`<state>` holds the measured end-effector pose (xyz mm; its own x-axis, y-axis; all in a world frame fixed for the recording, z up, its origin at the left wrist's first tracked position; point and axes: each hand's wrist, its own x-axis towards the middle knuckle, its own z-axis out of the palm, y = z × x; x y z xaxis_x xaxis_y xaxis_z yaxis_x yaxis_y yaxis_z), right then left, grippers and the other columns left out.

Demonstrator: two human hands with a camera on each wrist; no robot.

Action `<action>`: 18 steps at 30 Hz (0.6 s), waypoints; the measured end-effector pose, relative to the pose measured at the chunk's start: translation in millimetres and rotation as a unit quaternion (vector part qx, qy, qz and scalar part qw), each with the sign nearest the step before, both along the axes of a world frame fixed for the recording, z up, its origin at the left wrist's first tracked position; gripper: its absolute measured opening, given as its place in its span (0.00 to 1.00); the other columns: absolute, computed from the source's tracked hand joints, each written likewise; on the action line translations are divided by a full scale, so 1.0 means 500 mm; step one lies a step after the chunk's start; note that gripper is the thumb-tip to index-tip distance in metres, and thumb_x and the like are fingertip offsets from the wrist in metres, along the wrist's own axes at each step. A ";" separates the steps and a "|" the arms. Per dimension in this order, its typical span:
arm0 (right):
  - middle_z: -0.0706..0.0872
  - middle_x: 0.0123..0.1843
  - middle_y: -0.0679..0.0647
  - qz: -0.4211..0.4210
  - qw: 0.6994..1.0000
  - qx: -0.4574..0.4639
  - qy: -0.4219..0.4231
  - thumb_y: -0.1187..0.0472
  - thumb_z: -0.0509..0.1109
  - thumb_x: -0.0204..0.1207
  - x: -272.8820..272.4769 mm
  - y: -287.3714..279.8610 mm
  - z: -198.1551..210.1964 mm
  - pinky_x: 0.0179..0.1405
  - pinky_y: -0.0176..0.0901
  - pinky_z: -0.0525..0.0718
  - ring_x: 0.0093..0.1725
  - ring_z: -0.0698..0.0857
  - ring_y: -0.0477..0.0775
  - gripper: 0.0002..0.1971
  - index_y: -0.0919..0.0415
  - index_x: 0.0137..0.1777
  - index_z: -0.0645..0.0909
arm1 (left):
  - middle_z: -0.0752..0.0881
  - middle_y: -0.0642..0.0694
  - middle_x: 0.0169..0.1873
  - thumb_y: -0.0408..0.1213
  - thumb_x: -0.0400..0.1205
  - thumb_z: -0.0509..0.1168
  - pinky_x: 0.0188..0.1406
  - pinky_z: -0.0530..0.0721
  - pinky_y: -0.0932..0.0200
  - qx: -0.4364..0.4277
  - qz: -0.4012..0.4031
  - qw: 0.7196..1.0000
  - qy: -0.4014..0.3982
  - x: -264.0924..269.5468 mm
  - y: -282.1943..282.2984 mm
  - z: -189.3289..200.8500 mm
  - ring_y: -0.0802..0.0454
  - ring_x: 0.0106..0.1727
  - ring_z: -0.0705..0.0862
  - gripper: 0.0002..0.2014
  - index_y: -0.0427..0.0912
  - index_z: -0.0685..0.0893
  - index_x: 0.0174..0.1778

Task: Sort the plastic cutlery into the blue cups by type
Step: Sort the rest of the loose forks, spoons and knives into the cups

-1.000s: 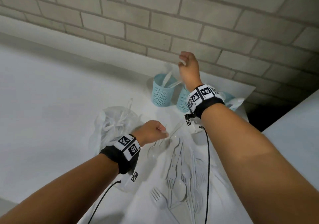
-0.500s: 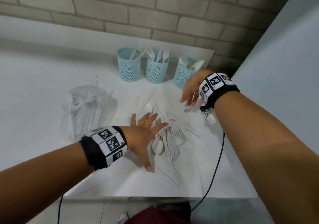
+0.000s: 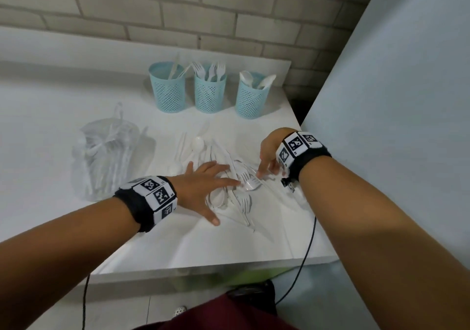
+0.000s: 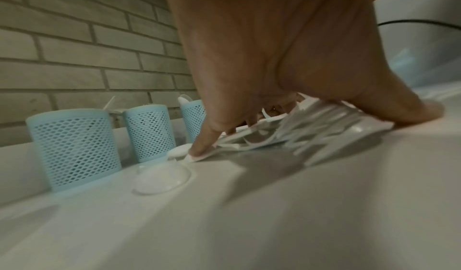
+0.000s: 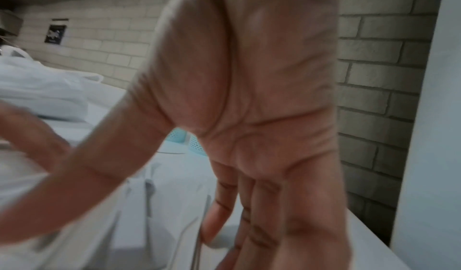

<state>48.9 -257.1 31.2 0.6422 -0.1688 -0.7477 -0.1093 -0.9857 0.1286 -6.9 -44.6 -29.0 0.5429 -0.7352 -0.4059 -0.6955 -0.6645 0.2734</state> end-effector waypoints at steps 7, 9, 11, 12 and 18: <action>0.85 0.30 0.49 0.026 0.994 0.053 -0.090 0.38 0.79 0.59 0.008 0.015 -0.022 0.39 0.39 0.79 0.34 0.83 0.51 0.22 0.57 0.29 0.81 | 0.70 0.48 0.71 0.45 0.76 0.67 0.64 0.75 0.41 -0.092 0.025 0.991 -0.091 0.024 -0.025 -0.010 0.45 0.72 0.70 0.31 0.56 0.67 0.76; 0.83 0.21 0.49 -0.012 0.992 0.096 -0.080 0.40 0.80 0.59 0.012 0.013 -0.031 0.32 0.37 0.76 0.26 0.80 0.51 0.22 0.58 0.25 0.80 | 0.73 0.46 0.67 0.44 0.75 0.68 0.61 0.78 0.41 -0.109 0.044 0.989 -0.086 0.030 -0.035 -0.014 0.44 0.68 0.74 0.30 0.52 0.70 0.74; 0.81 0.17 0.49 -0.053 0.987 0.132 -0.072 0.43 0.81 0.58 0.018 0.013 -0.039 0.29 0.36 0.76 0.21 0.78 0.50 0.21 0.59 0.24 0.80 | 0.75 0.43 0.64 0.42 0.74 0.69 0.59 0.79 0.45 -0.133 0.060 0.985 -0.088 0.038 -0.044 -0.015 0.43 0.64 0.76 0.28 0.47 0.73 0.71; 0.81 0.18 0.51 -0.067 0.985 0.148 -0.065 0.43 0.82 0.57 0.021 0.015 -0.042 0.29 0.37 0.76 0.20 0.77 0.50 0.20 0.59 0.24 0.80 | 0.76 0.42 0.62 0.41 0.74 0.70 0.59 0.78 0.49 -0.150 0.068 0.982 -0.091 0.043 -0.048 -0.014 0.42 0.63 0.76 0.27 0.44 0.74 0.69; 0.90 0.44 0.57 -0.137 0.945 0.290 -0.065 0.40 0.84 0.48 0.052 0.032 -0.082 0.55 0.52 0.82 0.47 0.87 0.59 0.32 0.62 0.47 0.86 | 0.82 0.36 0.56 0.33 0.73 0.72 0.60 0.76 0.53 -0.253 0.169 0.949 -0.082 0.082 -0.054 -0.011 0.40 0.59 0.80 0.21 0.37 0.81 0.63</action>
<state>74.9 -241.2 -9.6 0.7265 0.0714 -0.6834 -0.3490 -0.8184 -0.4565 34.2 -71.6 -34.6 0.8084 -0.5853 0.0628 -0.5262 -0.6707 0.5228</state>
